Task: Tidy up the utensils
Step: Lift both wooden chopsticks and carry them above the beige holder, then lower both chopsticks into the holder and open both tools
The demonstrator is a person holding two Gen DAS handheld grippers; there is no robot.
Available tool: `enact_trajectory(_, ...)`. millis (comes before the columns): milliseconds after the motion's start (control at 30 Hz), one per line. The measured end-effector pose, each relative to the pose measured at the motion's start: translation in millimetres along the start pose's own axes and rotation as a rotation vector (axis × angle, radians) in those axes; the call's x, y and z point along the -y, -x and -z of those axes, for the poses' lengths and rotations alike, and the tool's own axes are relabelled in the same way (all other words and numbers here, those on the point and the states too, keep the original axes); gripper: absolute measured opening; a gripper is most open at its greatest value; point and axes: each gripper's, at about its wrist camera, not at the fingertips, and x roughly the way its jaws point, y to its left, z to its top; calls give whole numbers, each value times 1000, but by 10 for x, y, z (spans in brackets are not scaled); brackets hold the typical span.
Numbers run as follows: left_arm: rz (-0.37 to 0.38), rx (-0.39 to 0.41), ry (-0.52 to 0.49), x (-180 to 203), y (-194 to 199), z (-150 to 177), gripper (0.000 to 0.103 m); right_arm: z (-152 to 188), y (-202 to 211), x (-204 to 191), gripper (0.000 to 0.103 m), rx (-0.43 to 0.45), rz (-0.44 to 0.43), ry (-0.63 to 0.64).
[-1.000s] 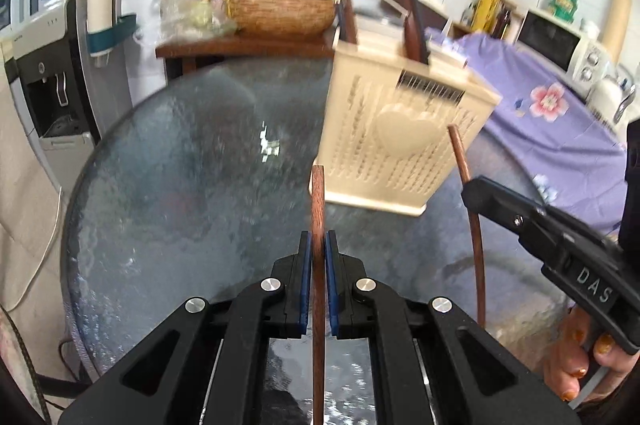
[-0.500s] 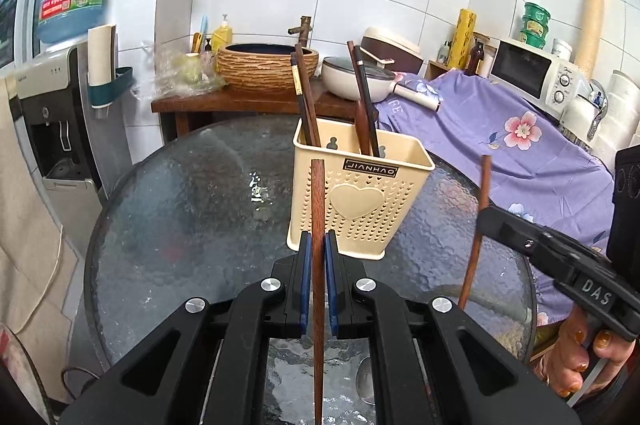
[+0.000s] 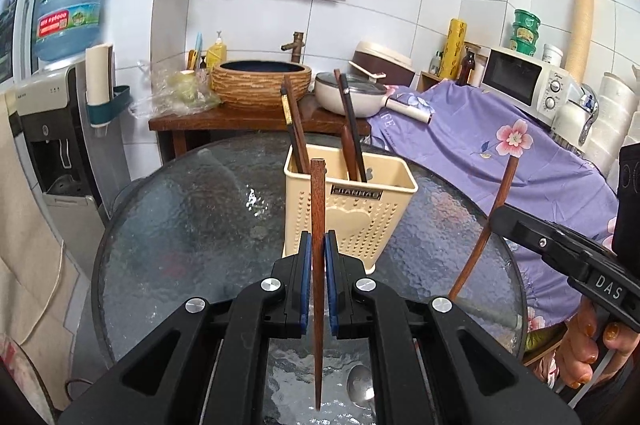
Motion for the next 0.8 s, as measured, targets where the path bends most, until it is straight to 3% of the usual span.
enact_trajectory(400, 63, 97, -13, 109, 243, -521, 6, -497, 120, -175, 8, 39, 16, 97)
enact_trajectory(600, 95, 172, -9, 187, 432, -1106, 6, -1018, 161, -168, 8, 81, 34, 84)
enact_trajectory(800, 39, 249, 9, 264, 343, -1676, 6, -1574, 104, -163, 8, 158, 104, 86)
